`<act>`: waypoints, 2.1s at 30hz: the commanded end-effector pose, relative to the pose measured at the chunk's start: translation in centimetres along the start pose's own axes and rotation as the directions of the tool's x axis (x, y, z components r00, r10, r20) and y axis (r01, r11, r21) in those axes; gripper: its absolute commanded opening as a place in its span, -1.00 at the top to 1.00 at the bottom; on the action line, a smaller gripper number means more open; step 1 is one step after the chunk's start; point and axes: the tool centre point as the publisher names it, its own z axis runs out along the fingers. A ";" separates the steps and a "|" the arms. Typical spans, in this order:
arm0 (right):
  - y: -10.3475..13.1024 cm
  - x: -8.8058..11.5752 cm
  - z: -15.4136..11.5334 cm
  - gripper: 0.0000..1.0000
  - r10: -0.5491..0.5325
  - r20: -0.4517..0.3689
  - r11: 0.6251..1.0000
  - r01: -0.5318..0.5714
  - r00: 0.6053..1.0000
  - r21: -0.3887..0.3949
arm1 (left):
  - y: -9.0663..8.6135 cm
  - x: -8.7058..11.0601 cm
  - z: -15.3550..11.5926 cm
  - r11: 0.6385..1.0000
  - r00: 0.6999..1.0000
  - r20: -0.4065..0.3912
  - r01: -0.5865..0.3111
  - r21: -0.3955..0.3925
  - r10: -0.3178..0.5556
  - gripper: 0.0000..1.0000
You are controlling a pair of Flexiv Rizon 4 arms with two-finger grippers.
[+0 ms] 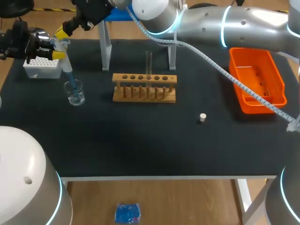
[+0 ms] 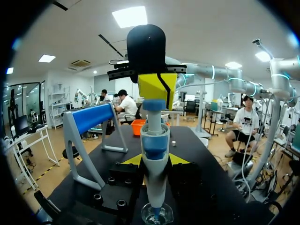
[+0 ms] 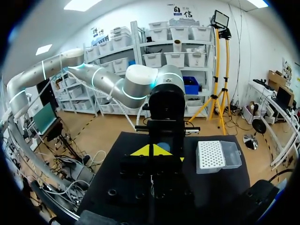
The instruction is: Invert the test tube, pick up the pipette, mount the tip to pipette, aspirate from beaker and dispense into the tube, eject the tip, return the pipette, and cap with the stopper.
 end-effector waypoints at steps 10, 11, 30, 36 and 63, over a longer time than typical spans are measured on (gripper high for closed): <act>-0.3 -0.4 0.3 1.00 0.009 -0.005 1.000 -0.009 1.000 0.004 | 0.0 -0.1 -0.1 1.000 1.000 -0.006 -0.001 0.001 0.001 1.00; -0.2 -0.4 0.3 1.00 0.006 -0.005 1.000 -0.006 1.000 0.001 | 0.0 -0.1 -0.1 1.000 1.000 -0.006 -0.001 0.001 0.001 1.00; 2.1 -0.3 -0.9 1.00 -0.038 0.013 0.999 0.038 0.999 -0.038 | 0.0 -0.1 -0.1 1.000 1.000 -0.006 -0.001 0.001 0.001 1.00; 2.1 -0.7 -0.5 1.00 -0.039 0.009 0.999 0.039 0.999 -0.032 | 0.0 -0.1 -0.1 1.000 1.000 -0.006 -0.001 0.001 0.001 1.00; 0.7 -1.1 0.3 1.00 -0.016 -0.003 1.000 0.016 1.000 -0.001 | 0.0 -0.1 -0.1 1.000 1.000 -0.006 -0.001 0.001 0.001 1.00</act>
